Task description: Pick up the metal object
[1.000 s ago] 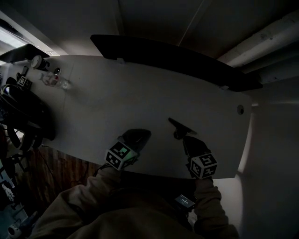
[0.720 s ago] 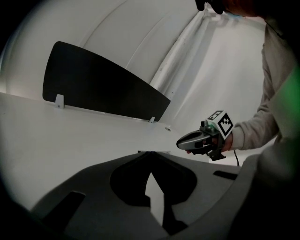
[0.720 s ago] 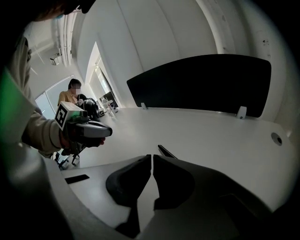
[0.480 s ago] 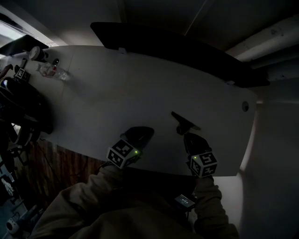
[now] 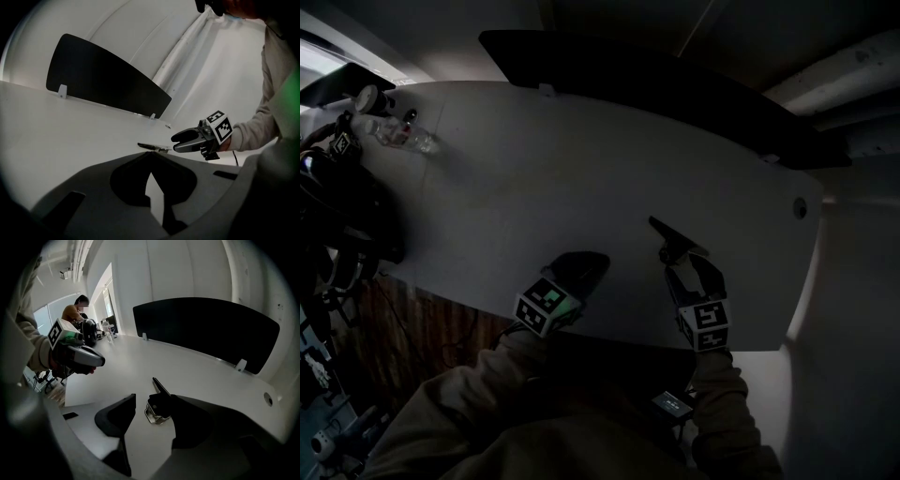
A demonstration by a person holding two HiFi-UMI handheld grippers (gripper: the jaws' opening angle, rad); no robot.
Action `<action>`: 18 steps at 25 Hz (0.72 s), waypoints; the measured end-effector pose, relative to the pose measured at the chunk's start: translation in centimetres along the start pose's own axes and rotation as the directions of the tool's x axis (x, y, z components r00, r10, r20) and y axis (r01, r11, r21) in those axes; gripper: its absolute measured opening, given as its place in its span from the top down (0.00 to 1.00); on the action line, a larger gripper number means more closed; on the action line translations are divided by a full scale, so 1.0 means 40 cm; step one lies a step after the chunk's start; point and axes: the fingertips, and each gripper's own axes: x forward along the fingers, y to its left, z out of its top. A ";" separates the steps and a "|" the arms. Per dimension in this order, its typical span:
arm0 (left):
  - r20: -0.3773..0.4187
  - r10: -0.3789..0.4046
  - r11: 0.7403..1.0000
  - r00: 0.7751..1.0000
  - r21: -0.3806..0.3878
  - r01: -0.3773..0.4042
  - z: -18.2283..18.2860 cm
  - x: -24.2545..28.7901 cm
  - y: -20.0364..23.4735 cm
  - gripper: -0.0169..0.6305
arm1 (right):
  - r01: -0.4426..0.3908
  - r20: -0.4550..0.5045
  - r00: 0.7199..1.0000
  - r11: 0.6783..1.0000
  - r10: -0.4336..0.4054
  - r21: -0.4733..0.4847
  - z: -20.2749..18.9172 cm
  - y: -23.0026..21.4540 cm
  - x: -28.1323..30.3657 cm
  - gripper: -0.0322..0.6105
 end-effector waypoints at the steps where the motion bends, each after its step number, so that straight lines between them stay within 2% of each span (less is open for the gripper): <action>1: -0.001 0.000 1.000 1.000 -0.002 0.000 -0.003 0.001 0.002 0.98 | 0.004 -0.006 1.000 1.000 -0.004 -0.007 -0.004 -0.003 0.004 0.63; 9: -0.008 0.006 1.000 1.000 -0.021 -0.006 -0.035 0.008 0.016 0.98 | 0.011 -0.036 0.999 0.996 -0.014 -0.085 -0.010 0.003 0.047 0.62; 14: -0.010 0.027 0.998 1.000 -0.060 -0.027 -0.054 -0.009 0.044 0.98 | 0.009 -0.068 0.998 0.995 -0.016 -0.102 -0.025 -0.004 0.069 0.62; 18: -0.016 0.033 0.998 0.999 -0.055 -0.034 -0.053 -0.021 0.059 0.98 | 0.027 -0.114 0.992 0.985 -0.047 -0.170 -0.040 -0.012 0.089 0.62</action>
